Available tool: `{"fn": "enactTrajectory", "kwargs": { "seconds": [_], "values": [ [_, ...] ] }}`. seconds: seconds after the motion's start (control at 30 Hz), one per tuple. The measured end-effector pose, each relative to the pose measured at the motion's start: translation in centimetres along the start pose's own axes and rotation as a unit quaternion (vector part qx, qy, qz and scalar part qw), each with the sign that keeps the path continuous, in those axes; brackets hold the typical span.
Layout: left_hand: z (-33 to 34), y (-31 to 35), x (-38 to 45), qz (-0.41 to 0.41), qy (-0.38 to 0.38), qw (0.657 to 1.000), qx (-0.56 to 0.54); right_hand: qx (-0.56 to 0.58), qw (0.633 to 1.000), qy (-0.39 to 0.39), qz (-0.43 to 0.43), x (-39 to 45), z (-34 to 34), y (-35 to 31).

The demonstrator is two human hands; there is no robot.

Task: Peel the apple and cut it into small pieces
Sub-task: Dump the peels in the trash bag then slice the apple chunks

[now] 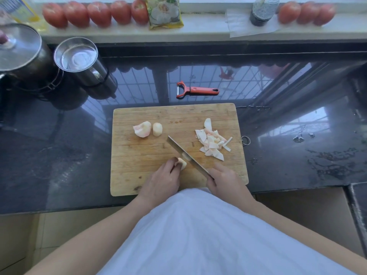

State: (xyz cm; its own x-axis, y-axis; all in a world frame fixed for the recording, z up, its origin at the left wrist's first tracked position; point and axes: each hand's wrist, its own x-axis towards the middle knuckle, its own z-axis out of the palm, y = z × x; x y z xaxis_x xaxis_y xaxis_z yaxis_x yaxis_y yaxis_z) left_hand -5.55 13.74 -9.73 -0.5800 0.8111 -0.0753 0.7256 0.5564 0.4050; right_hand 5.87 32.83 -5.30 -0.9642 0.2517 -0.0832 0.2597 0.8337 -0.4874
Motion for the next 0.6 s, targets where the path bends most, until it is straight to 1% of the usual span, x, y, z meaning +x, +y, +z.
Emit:
{"fn": "enactTrajectory", "kwargs": {
  "seconds": [0.13, 0.23, 0.37, 0.43, 0.5, 0.6],
  "values": [
    [0.1, -0.1, 0.2, 0.043, 0.015, 0.999, 0.025, -0.013, 1.000, -0.009, -0.027, -1.6, -0.8, 0.7],
    [0.5, -0.3, 0.4, 0.052, 0.014, 0.998, 0.042, -0.028, 0.999, -0.015, -0.039, -1.9, -0.7, 0.9],
    [0.4, -0.2, 0.6, 0.049, -0.001, 0.997, 0.053, -0.078, 0.995, -0.062, -0.011, -1.7, 0.3, 1.5],
    [0.1, 0.0, 0.6, 0.051, 0.001, 0.997, 0.065, -0.087, 0.992, -0.087, -0.011, -0.9, 1.0, 1.3],
    [-0.2, 0.3, 0.6, 0.052, 0.007, 0.996, 0.072, -0.084, 0.993, -0.085, -0.008, 0.1, 1.3, 0.5],
    [-0.7, 0.5, 0.3, 0.046, 0.008, 0.997, 0.068, -0.070, 0.995, -0.064, 0.020, 1.4, 1.5, -0.4]
  ]
}}
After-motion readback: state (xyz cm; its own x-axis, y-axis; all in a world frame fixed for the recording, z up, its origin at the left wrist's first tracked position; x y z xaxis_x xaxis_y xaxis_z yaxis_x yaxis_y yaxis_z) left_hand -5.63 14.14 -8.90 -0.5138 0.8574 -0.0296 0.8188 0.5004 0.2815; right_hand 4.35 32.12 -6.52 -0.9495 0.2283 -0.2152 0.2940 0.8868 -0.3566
